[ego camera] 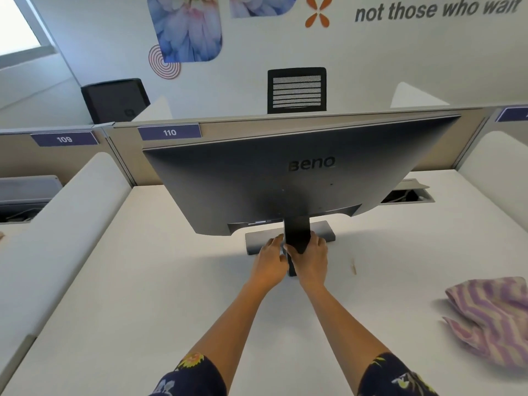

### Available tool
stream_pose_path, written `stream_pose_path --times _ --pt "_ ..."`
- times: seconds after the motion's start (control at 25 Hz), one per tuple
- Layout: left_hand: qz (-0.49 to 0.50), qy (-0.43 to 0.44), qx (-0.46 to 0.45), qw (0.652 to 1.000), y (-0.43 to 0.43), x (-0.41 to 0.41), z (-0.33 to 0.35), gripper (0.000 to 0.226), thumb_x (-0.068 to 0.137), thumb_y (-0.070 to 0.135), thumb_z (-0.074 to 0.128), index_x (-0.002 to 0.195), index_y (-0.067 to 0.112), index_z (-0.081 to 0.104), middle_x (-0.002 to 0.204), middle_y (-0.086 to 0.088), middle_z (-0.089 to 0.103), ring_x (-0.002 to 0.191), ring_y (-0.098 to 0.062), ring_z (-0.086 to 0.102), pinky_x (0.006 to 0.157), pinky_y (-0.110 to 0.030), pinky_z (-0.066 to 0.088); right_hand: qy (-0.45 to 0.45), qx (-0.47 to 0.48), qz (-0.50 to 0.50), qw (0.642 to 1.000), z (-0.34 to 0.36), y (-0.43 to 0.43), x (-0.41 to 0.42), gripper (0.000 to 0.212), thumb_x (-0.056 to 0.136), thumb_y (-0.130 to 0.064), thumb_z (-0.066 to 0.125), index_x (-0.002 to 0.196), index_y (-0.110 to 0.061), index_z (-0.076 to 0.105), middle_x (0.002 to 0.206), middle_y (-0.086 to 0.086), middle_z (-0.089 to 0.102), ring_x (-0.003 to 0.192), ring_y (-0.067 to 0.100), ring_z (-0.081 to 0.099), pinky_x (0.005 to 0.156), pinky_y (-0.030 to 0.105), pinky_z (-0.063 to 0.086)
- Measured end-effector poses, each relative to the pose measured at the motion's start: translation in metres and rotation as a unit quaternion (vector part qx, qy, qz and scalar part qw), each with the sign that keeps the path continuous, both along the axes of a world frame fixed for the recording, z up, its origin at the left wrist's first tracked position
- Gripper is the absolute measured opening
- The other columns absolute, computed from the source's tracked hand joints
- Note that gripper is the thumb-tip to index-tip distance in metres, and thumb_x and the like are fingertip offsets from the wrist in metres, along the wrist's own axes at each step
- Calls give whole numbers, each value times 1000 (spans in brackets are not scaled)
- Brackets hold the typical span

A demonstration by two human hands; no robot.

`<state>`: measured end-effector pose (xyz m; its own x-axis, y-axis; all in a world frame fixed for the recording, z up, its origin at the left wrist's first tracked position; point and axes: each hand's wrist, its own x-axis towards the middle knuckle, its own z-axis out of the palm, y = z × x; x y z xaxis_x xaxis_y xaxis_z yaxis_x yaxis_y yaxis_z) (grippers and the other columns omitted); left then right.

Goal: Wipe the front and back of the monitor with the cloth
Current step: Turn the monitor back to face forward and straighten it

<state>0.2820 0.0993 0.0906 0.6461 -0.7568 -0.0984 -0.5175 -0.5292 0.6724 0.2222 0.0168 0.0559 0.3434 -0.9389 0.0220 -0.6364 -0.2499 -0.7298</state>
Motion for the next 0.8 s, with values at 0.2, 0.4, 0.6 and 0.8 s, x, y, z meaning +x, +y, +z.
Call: stream_pose_path --times 0.2,0.4,0.6,0.8 --pt "13 -8 -44 999 -9 -3 -2 53 99 21 53 148 21 33 149 -5 43 125 -27 53 102 -37 46 -47 25 -12 999 -6 -14 -14 58 88 -53 62 131 -14 54 131 7 57 118 25 56 96 33 49" --pt "49 -30 -63 996 -18 -13 -2 62 96 23 58 151 21 28 153 -5 34 129 -27 49 103 -36 45 -48 24 -60 997 0 -37 -40 43 96 -35 59 131 -10 56 131 12 56 117 29 58 98 37 48" --pt "74 -21 -56 995 -27 -28 1 69 96 24 58 153 22 20 155 -5 29 132 -28 45 104 -38 44 -85 54 -49 994 9 -61 -56 35 96 -28 61 124 -8 61 126 14 61 112 30 61 99 35 47" --pt "102 -7 -56 993 -32 -33 1 67 96 24 58 152 21 22 154 -5 32 131 -28 46 104 -38 44 -82 49 -3 995 16 -60 -47 38 96 -29 60 129 -9 59 132 11 60 118 29 58 104 35 44"
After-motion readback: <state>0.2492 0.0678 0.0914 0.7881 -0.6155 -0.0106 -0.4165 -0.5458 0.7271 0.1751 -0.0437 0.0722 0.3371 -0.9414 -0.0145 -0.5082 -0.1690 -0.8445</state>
